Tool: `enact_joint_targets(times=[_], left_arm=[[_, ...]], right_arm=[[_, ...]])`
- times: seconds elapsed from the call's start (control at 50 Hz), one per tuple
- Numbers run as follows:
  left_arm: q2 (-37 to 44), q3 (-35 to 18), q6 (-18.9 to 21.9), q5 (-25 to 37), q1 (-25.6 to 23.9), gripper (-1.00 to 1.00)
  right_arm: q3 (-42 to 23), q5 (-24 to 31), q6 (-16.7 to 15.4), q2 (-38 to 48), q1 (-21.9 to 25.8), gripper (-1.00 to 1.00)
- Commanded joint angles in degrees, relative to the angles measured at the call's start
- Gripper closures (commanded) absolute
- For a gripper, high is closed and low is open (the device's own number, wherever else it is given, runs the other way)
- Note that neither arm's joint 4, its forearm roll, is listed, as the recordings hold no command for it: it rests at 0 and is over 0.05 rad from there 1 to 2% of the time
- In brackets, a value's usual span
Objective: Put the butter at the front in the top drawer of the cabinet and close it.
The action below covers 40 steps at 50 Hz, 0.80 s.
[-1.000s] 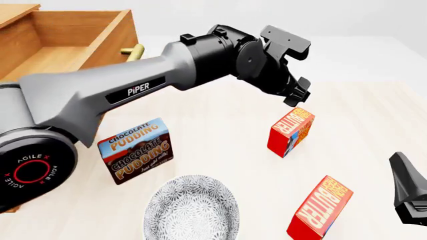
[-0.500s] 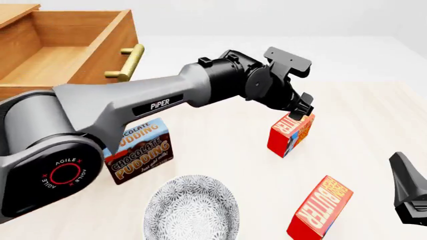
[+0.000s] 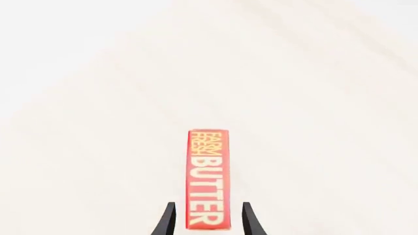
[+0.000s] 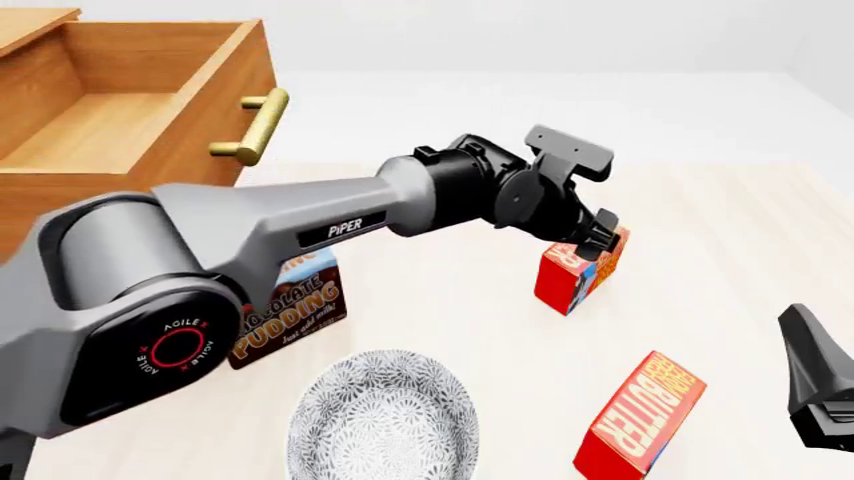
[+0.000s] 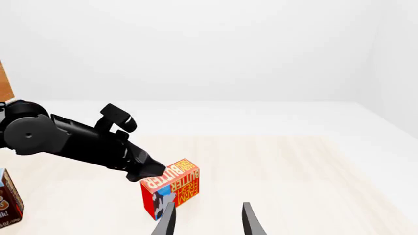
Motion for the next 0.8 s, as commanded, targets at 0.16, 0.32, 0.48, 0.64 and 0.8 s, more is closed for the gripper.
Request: enact_joint_targets(times=[0.16, 0.32, 0.48, 0.64, 0.8], left_arm=[[2.6, 0.1, -1.4, -1.6, 0.1, -1.00], [3.9, -0.4, -1.9, -1.9, 0.2, -1.00], [4.9, -0.5, -2.5, -2.4, -0.2, -1.00], [5.6, -0.1, -3.2, -3.1, -0.3, -1.00], [7.5, -1.3, -3.6, -2.9, 0.1, -1.00]], right_arm=[[0.1, -0.1, 0.1, 0.0, 0.0, -1.00], [0.1, -0.1, 0.1, 0.0, 0.0, -1.00], [0.1, -0.1, 0.0, 0.0, 0.0, -1.00], [0.1, -0.1, 0.0, 0.0, 0.0, -1.00], [0.1, -0.1, 0.0, 0.0, 0.0, -1.00]])
